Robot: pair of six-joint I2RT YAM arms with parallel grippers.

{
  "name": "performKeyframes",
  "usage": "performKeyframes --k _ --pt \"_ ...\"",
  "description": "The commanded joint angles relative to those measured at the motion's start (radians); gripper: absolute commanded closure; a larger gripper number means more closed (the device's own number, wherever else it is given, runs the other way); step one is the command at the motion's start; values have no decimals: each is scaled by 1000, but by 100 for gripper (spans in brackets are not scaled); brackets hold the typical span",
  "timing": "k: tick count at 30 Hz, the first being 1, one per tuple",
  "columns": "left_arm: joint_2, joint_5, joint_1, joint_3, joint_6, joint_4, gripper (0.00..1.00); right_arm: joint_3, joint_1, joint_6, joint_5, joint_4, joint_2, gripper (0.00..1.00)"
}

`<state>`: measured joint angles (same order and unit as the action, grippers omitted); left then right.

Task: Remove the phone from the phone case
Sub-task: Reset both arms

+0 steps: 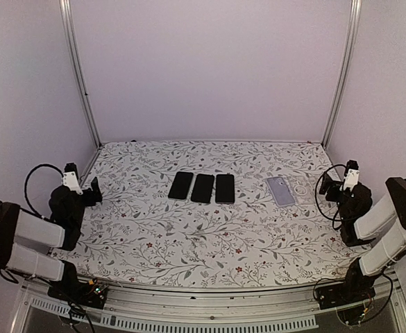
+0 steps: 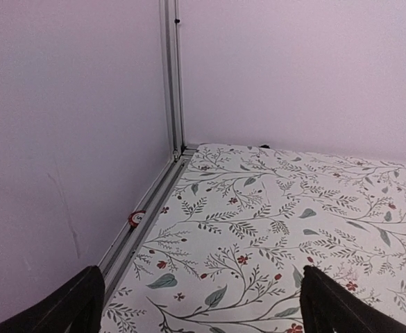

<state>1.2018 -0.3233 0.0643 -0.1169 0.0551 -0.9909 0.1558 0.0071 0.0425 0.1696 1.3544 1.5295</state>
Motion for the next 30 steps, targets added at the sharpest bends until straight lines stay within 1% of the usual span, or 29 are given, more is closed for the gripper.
performKeyframes --k 1,3,6,7,9,11,13,16,30 --pt "198 31 -11 2 -53 -412 1 28 0 -5 0 45 7 1" --pt "276 38 -12 3 -54 -488 1 45 2 -8 -22 21 10 1" --pt "373 62 -12 -13 -70 -565 1 93 -1 -31 -103 -62 16 1" --pt "379 70 -11 -23 -82 -549 1 88 0 -32 -104 -62 14 1" --pt "351 87 -12 -65 -69 -418 1 89 1 -32 -107 -57 16 1" --pt "372 77 -12 -97 -84 -401 1 88 1 -32 -107 -57 17 1" --pt "362 72 -12 -120 -75 -333 1 89 1 -31 -107 -57 15 1" --pt "370 72 -12 -114 -79 -361 1 89 1 -32 -107 -56 15 1" --pt "371 75 -12 -116 -78 -356 1 90 -1 -32 -107 -57 17 1"
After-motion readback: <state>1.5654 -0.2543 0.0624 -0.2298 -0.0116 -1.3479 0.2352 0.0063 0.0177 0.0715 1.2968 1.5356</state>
